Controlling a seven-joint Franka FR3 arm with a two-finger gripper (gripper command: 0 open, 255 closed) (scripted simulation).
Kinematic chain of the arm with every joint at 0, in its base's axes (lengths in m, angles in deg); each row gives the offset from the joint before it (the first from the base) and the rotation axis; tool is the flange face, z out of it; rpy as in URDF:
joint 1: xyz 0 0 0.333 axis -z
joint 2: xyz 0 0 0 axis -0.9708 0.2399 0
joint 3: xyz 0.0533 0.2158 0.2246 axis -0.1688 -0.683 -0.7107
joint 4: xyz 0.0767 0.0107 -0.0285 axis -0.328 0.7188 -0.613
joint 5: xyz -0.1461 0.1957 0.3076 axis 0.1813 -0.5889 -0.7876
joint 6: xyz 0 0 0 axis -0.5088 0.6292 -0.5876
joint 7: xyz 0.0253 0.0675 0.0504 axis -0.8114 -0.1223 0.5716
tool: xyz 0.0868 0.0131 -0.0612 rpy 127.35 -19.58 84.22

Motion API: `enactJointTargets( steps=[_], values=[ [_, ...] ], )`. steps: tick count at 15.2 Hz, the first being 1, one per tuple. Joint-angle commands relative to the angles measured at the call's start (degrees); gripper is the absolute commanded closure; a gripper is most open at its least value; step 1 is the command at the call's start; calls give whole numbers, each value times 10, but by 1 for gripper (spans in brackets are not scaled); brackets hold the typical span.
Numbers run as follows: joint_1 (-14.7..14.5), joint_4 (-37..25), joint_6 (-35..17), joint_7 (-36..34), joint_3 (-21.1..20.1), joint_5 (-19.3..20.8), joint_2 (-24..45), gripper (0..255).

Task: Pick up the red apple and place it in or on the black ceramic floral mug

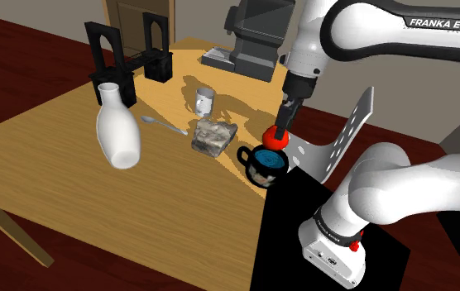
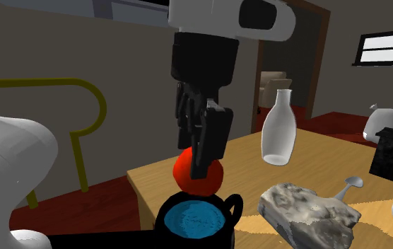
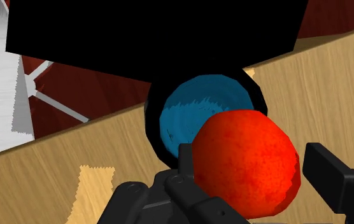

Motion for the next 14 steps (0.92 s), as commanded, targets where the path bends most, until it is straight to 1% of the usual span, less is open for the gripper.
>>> enactJointTargets(
  steps=[1, 5, 6, 14],
  values=[
    [0, 15, -16, 2, 0, 0, 0, 255],
    [1, 45, -47, 6, 0, -1, 2, 255],
    [1, 59, -63, 7, 0, -1, 4, 255],
    [0, 59, -63, 7, 0, -1, 4, 255]
  ],
)
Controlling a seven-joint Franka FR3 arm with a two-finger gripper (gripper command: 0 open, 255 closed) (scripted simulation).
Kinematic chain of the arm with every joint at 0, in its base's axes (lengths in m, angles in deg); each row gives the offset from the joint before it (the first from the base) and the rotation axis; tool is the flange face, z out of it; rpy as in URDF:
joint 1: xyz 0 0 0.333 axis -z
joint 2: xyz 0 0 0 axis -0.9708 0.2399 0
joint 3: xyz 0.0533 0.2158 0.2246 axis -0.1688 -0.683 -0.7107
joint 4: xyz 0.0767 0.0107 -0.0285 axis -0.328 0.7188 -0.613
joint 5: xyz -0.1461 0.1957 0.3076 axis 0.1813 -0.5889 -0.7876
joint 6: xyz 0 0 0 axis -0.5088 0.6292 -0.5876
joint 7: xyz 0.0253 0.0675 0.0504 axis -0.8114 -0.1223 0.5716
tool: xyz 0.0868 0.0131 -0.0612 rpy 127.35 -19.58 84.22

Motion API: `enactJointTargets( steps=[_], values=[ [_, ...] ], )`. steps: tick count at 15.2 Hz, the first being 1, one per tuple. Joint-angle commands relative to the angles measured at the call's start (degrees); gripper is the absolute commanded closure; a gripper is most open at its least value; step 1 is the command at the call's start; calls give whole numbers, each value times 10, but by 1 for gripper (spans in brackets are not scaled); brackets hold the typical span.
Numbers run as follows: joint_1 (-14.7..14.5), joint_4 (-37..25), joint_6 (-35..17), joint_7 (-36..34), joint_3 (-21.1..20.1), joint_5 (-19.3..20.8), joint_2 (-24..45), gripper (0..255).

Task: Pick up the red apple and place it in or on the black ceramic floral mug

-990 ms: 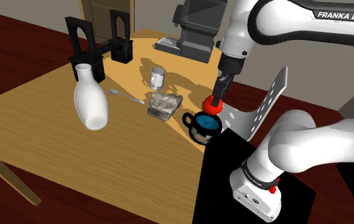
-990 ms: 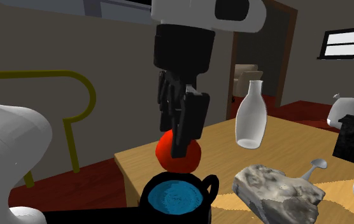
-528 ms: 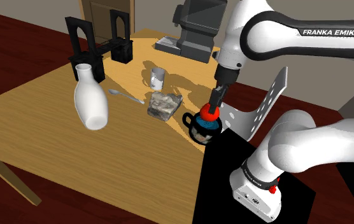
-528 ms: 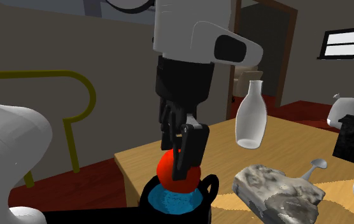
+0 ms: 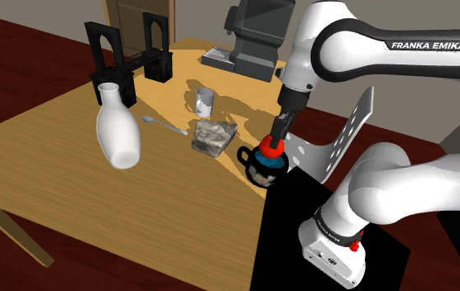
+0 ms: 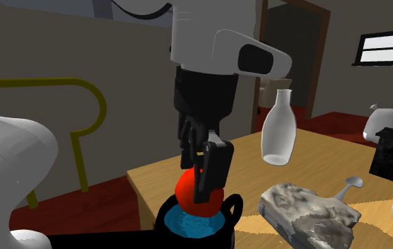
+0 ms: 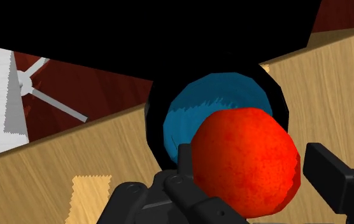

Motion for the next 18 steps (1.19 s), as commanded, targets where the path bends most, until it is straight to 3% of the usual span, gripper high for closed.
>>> enactJointTargets(
  steps=[1, 6, 10, 18],
  values=[
    [0, 4, 2, 0, 0, 0, 1, 0],
    [-1, 5, 0, 0, -1, -1, 2, 0],
    [3, -71, 69, -1, 6, 6, 10, 0],
    [3, -71, 69, -1, 6, 6, 10, 0]
  ],
)
